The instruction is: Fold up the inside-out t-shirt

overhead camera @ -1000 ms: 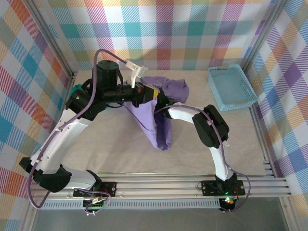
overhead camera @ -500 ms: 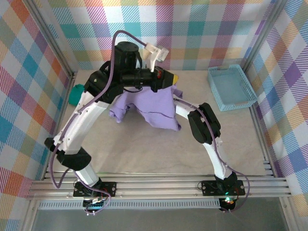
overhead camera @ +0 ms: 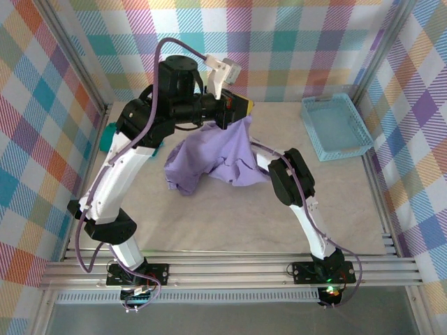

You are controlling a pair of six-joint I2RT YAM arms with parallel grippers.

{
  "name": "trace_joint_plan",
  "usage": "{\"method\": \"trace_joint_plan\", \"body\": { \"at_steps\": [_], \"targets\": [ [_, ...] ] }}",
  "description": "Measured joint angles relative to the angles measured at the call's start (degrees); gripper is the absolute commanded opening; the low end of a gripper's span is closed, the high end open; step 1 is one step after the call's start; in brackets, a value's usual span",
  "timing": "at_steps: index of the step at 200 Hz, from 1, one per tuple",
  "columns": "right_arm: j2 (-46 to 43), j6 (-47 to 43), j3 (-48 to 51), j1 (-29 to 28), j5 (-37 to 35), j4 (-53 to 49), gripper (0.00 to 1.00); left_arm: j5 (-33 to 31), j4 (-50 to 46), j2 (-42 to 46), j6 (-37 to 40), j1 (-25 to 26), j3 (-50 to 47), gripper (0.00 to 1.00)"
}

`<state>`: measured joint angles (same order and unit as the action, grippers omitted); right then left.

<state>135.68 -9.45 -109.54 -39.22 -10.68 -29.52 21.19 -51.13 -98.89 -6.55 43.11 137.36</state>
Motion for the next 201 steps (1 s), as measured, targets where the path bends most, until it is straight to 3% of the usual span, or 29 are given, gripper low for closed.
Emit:
{"method": "trace_joint_plan", "body": {
  "at_steps": [22, 55, 74, 112, 143, 181, 201],
  "targets": [
    [0.9, 0.0, -2.2, 0.1, 0.1, -3.4, 0.69, -2.4, 0.0, 0.5, 0.4, -0.1, -0.5, 0.00],
    [1.9, 1.1, -4.1, 0.3, 2.4, -6.7, 0.20, -8.1, 0.7, 6.2, 0.5, -2.3, -5.4, 0.00],
    [1.6, 1.5, -3.8, 0.7, 4.7, -7.4, 0.00, -12.8, 2.0, 11.5, 0.0, -5.9, -10.7, 0.00],
    [-4.9, 1.7, 5.7, 3.1, 8.8, -6.5, 0.00, -24.0, 4.4, 18.8, -1.6, -15.0, -20.0, 0.00],
    [-19.0, 1.6, 19.2, 5.4, 14.7, -3.4, 0.00, -30.4, 6.0, 19.6, -3.5, -24.3, -29.9, 0.00],
    [-30.5, 4.9, 22.2, 5.7, 27.6, 5.7, 0.00, -28.9, 9.4, 14.4, -7.1, -26.9, -41.0, 0.00],
    [-32.8, 5.5, 22.5, 5.1, 30.0, 7.6, 0.00, -27.2, 10.8, 11.0, -9.4, -28.0, -44.4, 0.00]
  ]
}}
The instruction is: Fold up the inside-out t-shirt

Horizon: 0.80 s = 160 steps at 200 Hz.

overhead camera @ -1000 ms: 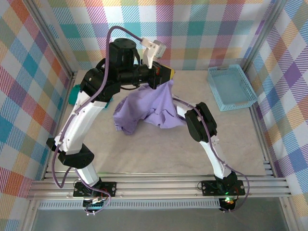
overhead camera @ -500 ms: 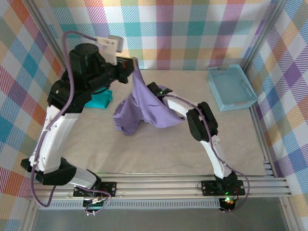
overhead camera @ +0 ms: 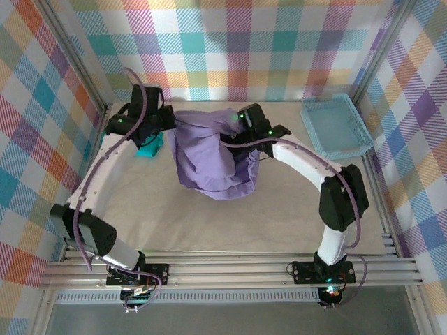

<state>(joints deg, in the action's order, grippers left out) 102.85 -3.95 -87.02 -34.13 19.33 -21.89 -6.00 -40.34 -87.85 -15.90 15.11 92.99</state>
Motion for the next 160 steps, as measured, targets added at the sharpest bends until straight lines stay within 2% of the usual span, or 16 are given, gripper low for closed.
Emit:
{"method": "trace_joint_plan", "body": {
  "at_steps": [22, 36, 55, 77, 116, 160],
  "targets": [
    [-1.6, -1.9, 1.4, -0.3, -1.0, -1.6, 0.00, 4.4, 2.3, -0.4, -4.0, -6.7, -4.4, 0.00],
    [-1.7, -3.2, 1.9, -0.1, -4.0, -4.1, 0.00, 6.6, 4.2, -0.1, -6.6, -12.2, -6.5, 0.00],
    [-1.1, -4.7, 2.1, 0.0, -9.1, -7.8, 0.00, 9.4, 6.2, 0.9, -9.6, -17.0, -8.7, 0.00],
    [-0.1, -6.3, 2.2, 0.0, -13.5, -10.1, 0.00, 11.8, 7.8, 2.6, -12.4, -19.2, -10.0, 0.00],
    [-0.1, -10.1, 2.6, -0.6, -14.4, -11.0, 0.00, 13.8, 9.7, 3.6, -15.1, -20.9, -10.1, 0.00],
    [0.0, -15.6, 3.5, -1.7, -18.9, -12.6, 0.00, 15.9, 10.5, 3.6, -18.9, -29.8, -10.0, 0.00]
  ]
}}
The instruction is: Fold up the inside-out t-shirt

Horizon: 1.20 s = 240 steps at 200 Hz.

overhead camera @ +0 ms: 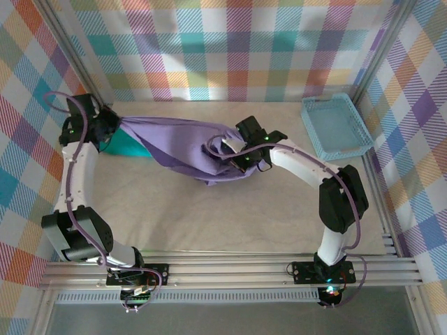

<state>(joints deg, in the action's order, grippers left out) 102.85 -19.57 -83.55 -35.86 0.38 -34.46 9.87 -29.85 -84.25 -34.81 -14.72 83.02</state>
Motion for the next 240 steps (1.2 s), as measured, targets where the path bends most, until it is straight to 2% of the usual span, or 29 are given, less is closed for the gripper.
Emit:
{"method": "trace_joint_plan", "body": {
  "at_steps": [24, 59, 81, 103, 132, 175, 206, 240],
  "targets": [
    [-0.1, -1.5, 0.1, -0.2, 1.7, 0.5, 0.00, 0.0, 0.2, 0.0, -0.8, 0.2, 0.0, 0.00],
    [-3.3, -0.6, 1.7, -0.2, 10.3, 5.9, 0.00, -1.3, 2.8, -0.9, -0.3, 7.1, -2.4, 0.00],
    [-7.4, 3.3, 1.9, 1.0, 18.5, 12.5, 0.00, -2.4, 4.5, -2.0, -0.1, 12.6, -7.3, 0.00],
    [-11.0, 7.7, 1.4, 3.3, 27.0, 19.6, 0.00, -2.4, 5.5, -4.5, -0.1, 15.9, -11.3, 0.00],
    [-13.4, 11.5, 1.0, 5.2, 33.8, 23.3, 0.00, -3.5, 7.1, -6.2, -0.3, 14.5, -14.9, 0.00],
    [-14.2, 8.8, 1.3, 5.5, 33.1, 17.8, 0.00, -3.8, 9.6, -6.2, -2.3, 8.6, -18.5, 0.00],
    [-14.9, 10.6, 4.6, 6.7, 34.0, 18.4, 0.00, -3.8, 11.3, -6.2, -2.3, 9.9, -19.3, 0.00],
    [-18.3, 23.3, 5.9, 14.1, 38.9, 30.3, 0.00, -4.8, 14.3, -6.2, -1.4, 13.9, -25.3, 0.00]
  ]
}}
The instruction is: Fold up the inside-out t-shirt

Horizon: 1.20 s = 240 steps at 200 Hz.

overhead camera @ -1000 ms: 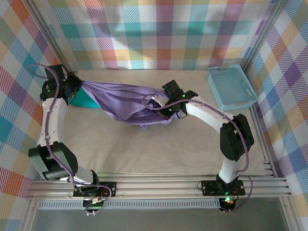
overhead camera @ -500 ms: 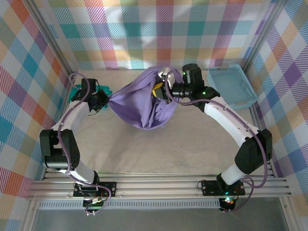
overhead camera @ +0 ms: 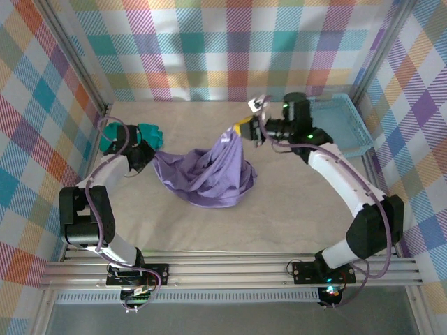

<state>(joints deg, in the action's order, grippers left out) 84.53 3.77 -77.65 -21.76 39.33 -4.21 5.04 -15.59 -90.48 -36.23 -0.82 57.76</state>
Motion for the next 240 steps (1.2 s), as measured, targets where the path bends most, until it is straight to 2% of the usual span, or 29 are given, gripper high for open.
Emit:
{"method": "trace_joint_plan", "body": {
  "at_steps": [27, 35, 50, 73, 94, 110, 129, 144, 154, 174, 185, 201, 215, 240],
  "targets": [
    [-2.5, 8.4, -1.0, 4.6, 3.2, 10.0, 0.00, -0.2, 2.5, 0.0, 0.5, 4.5, -8.0, 0.02],
    [-3.0, 9.3, -1.6, 4.7, 4.4, 11.4, 0.00, 0.0, 2.9, 0.0, 0.7, 5.3, -10.3, 0.12],
    [-3.3, 9.2, -2.4, 4.4, 7.2, 11.7, 0.00, 0.8, 4.2, 0.7, 1.2, 6.3, -14.1, 0.36],
    [-2.9, 5.7, -4.1, 4.2, 11.4, 6.4, 0.00, 1.4, 5.3, 8.0, 1.9, 7.5, -17.9, 0.56],
    [-1.6, 1.0, -6.5, 4.2, 14.1, -0.5, 0.00, 2.9, 7.2, 16.9, 3.9, 11.5, -16.8, 0.71],
    [-1.0, -2.1, -7.3, 4.2, 15.4, -4.8, 0.00, 6.3, 9.0, 18.4, 5.8, 15.3, -13.0, 0.75],
    [-0.7, -4.3, -7.6, 4.2, 16.1, -8.0, 0.00, 10.3, 10.1, 15.4, 7.4, 19.3, -7.2, 0.76],
    [-0.5, -4.9, -7.6, 4.2, 16.3, -9.0, 0.00, 12.6, 9.9, 10.6, 8.7, 22.3, -3.1, 0.74],
    [-0.2, -4.9, -7.8, 4.2, 16.5, -9.1, 0.00, 13.9, 9.6, 6.5, 9.2, 24.2, -0.5, 0.65],
    [0.6, -4.0, -8.7, 4.2, 16.7, -8.6, 0.00, 15.4, 9.5, -2.1, 9.4, 26.8, 3.3, 0.20],
    [0.9, -3.1, -9.7, 4.2, 16.6, -8.1, 0.00, 15.3, 9.2, -5.8, 9.0, 27.2, 4.1, 0.00],
    [0.6, -1.4, -10.7, 4.9, 16.5, -6.3, 0.00, 14.8, 8.8, -8.3, 7.6, 25.6, 3.8, 0.00],
    [-1.0, 1.0, -10.6, 6.2, 16.3, -3.2, 0.00, 14.3, 10.7, -7.3, 4.6, 21.2, 1.6, 0.00],
    [-7.5, 2.9, -7.3, 8.1, 15.4, 1.1, 0.00, 11.0, 15.1, 1.7, -0.5, 12.3, -6.3, 0.00]
  ]
}}
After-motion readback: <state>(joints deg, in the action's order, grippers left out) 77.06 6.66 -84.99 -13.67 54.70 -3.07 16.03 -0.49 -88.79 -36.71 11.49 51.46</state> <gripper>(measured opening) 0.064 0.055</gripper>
